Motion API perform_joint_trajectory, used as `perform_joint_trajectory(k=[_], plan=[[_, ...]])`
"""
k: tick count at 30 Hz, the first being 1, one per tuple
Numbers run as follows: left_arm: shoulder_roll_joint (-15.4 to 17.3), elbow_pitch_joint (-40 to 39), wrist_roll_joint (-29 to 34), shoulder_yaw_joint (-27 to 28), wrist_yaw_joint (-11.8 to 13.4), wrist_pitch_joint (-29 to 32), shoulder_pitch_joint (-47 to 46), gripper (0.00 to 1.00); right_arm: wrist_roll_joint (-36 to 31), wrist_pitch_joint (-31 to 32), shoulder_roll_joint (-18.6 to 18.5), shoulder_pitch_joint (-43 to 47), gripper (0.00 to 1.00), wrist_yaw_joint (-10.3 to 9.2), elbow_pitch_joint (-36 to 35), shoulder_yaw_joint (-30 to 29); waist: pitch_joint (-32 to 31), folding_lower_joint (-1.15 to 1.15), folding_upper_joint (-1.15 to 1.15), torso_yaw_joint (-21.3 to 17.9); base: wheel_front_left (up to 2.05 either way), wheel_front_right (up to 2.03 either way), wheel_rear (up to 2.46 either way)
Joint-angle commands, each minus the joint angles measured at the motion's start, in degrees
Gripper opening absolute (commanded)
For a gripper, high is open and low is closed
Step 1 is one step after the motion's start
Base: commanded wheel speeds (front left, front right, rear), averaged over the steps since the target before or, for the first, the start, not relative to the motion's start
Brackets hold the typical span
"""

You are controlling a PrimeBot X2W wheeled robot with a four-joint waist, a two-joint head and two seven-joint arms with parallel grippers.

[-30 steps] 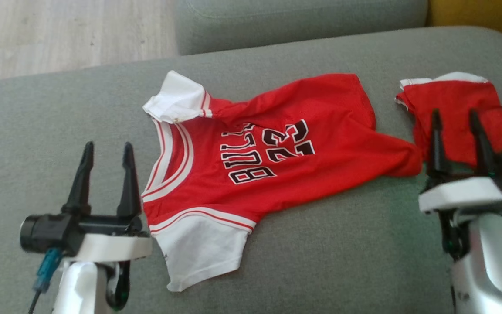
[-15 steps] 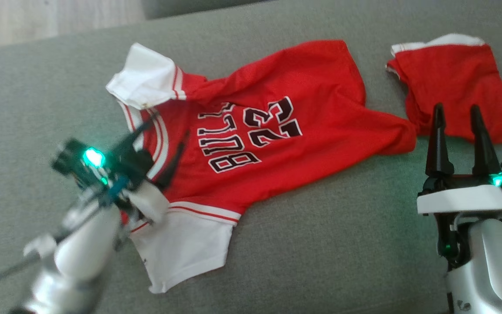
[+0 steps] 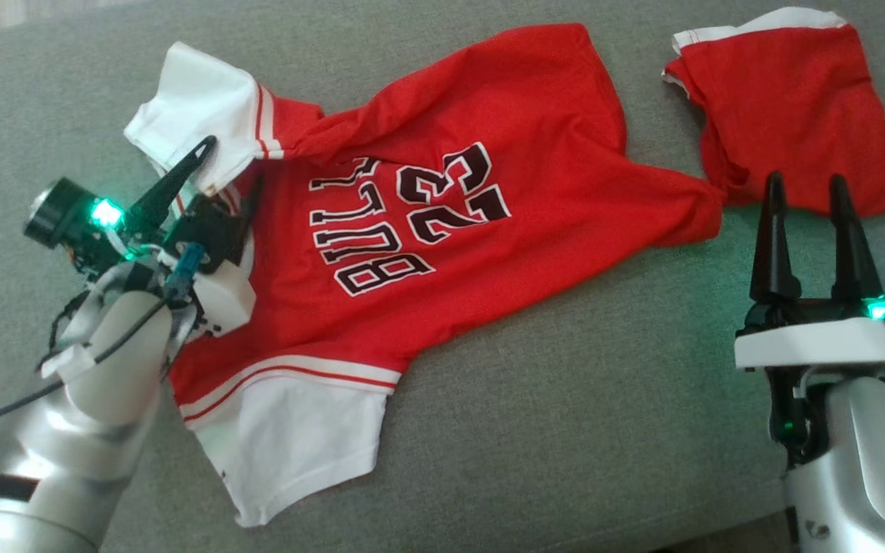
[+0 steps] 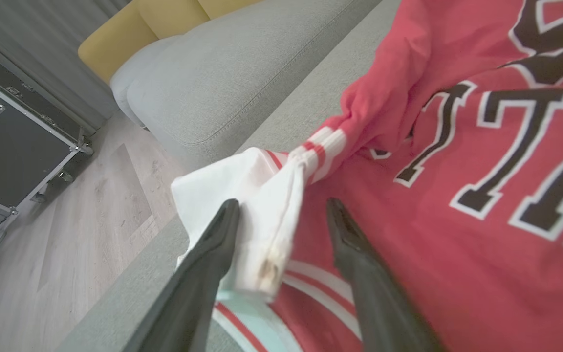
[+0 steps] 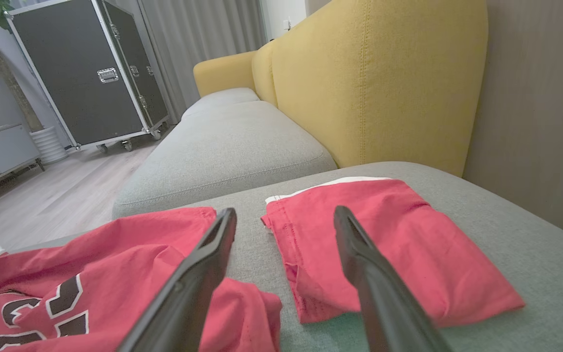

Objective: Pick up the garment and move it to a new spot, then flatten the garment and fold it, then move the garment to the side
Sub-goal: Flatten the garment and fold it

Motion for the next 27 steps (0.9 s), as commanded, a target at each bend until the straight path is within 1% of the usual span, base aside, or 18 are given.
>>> perform_joint_trajectory(k=[1, 3, 5, 9, 12, 16, 17, 18, 19, 23, 26, 27], plan=[[2.4, -0.8, 0.4, 1.8, 0.9, -0.6, -3.3, 0.0, 0.5, -0.6, -0.2, -1.7, 1.0, -0.04, -2.2, 1.3, 0.3, -0.01, 0.0, -0.3, 0.0, 0.0, 0.0], [3.1, -0.3, 0.8, 1.7, 1.3, -0.6, -4.6, 0.0, 0.6, -0.6, -0.2, -1.9, 1.0, -0.04, -2.1, 1.5, 0.5, -0.01, 0.0, -0.6, 0.0, 0.0, 0.0], [4.0, -0.1, 0.9, 1.8, 1.0, -0.2, -6.4, 0.0, 0.8, -0.6, -0.2, -2.1, 1.0, -0.04, -2.0, 1.8, 0.7, -0.01, 0.0, -1.0, 0.0, 0.0, 0.0], [7.1, -0.2, 2.4, 0.8, -1.4, 1.3, -11.6, 0.0, 1.4, -0.6, -0.2, -2.5, 1.0, -0.04, -1.8, 2.7, 1.4, -0.01, 0.0, -1.9, 0.0, 0.0, 0.0], [9.4, -0.3, 3.9, -1.0, -3.3, 3.4, -16.6, 0.0, 2.1, -0.6, -0.2, -3.0, 1.0, -0.04, -1.6, 3.8, 2.2, -0.01, 0.0, -2.9, 0.0, 0.0, 0.0], [12.9, 1.3, 5.6, -4.2, -4.7, 7.2, -23.6, 0.0, 3.4, -0.6, -0.1, -4.0, 1.0, -0.04, -1.3, 6.1, 3.6, -0.01, 0.0, -5.0, 0.0, 0.0, 0.0], [14.7, 2.7, 5.9, -5.9, -4.9, 8.7, -27.0, 0.0, 4.2, -0.6, -0.1, -4.6, 1.0, -0.04, -1.2, 7.5, 4.4, -0.01, 0.0, -6.3, 0.0, 0.0, 0.0], [15.4, 3.6, 5.8, -7.3, -5.0, 9.2, -28.4, 0.0, 4.7, -0.6, -0.1, -4.9, 1.0, -0.04, -1.2, 8.1, 4.9, -0.01, 0.0, -7.0, 0.0, 0.0, 0.0], [15.4, 3.6, 5.8, -7.3, -5.0, 9.2, -28.4, 0.0, 4.7, -0.6, -0.1, -4.9, 1.0, -0.04, -1.2, 8.1, 4.9, -0.01, 0.0, -7.0, 0.0, 0.0, 0.0], [18.0, 7.1, 4.4, -13.0, -5.0, 10.3, -35.0, 0.0, 6.4, -0.6, -0.1, -6.0, 1.0, -0.04, -1.3, 9.9, 6.7, -0.01, 0.0, -9.6, 0.0, 0.0, 0.0], [19.2, 9.1, 3.9, -16.1, -5.0, 9.6, -39.7, 0.0, 7.3, -0.6, -0.1, -6.5, 1.0, -0.04, -1.5, 10.9, 8.0, -0.01, 0.0, -11.1, 0.0, 0.0, 0.0], [19.3, 9.5, 4.0, -16.6, -5.0, 9.1, -41.2, 0.24, 7.6, -0.6, -0.1, -6.6, 1.0, -0.04, -1.6, 11.0, 8.4, -0.01, 0.0, -11.4, 0.0, 0.0, 0.0]])
